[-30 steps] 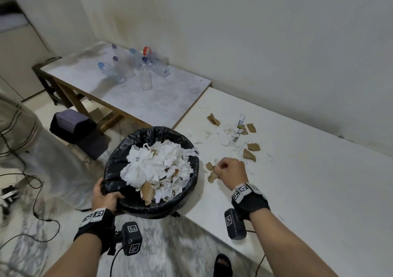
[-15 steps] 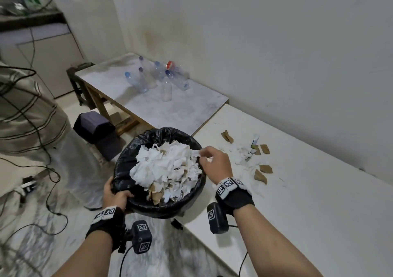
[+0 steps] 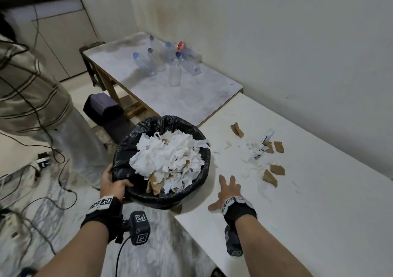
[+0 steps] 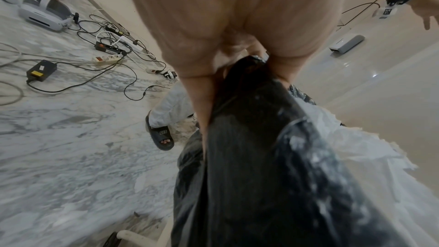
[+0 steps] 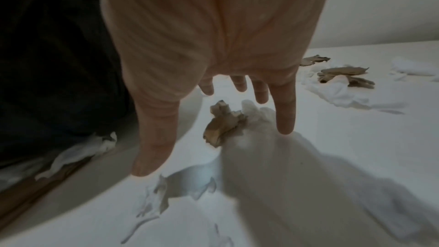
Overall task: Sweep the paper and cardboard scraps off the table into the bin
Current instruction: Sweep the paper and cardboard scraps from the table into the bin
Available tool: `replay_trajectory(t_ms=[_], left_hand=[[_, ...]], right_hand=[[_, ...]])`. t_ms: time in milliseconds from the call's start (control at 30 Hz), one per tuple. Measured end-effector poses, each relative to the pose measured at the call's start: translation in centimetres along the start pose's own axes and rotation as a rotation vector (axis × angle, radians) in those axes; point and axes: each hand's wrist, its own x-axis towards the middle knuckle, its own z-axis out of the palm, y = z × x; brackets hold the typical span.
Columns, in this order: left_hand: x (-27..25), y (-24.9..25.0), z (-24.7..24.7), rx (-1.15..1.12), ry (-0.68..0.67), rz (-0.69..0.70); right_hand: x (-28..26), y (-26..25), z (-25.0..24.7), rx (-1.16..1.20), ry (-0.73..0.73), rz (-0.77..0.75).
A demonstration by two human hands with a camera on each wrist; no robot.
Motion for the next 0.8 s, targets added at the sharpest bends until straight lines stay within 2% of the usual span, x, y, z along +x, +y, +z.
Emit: replay_trajectory(t_ms=[167, 267, 367, 567, 800], left_hand=[[-0.1, 0.3, 0.2, -0.046, 0.004, -0.031], [-0.1, 0.3, 0.3, -0.057, 0.017, -0.045], [-0.1, 0.1, 0.2, -0.054, 0.009, -0.052], [-0.4, 0.6, -0.7, -0.04, 0.013, -0.045], [-0.7, 0.9, -2.3, -0.034, 0.004, -0.025]], right_hand=[[0.9, -0.5, 0.7, -0.173, 0.068, -0.055], [1.2, -0.8, 0.8, -0.177, 0.078, -0.095], [1.1, -0.8, 1.1, -0.222, 0.148, -0.137], [1.2, -0.4, 2.0, -0.138, 0.244, -0.112], [0.5, 0.1, 1.2, -0.103, 0.257, -0.021]])
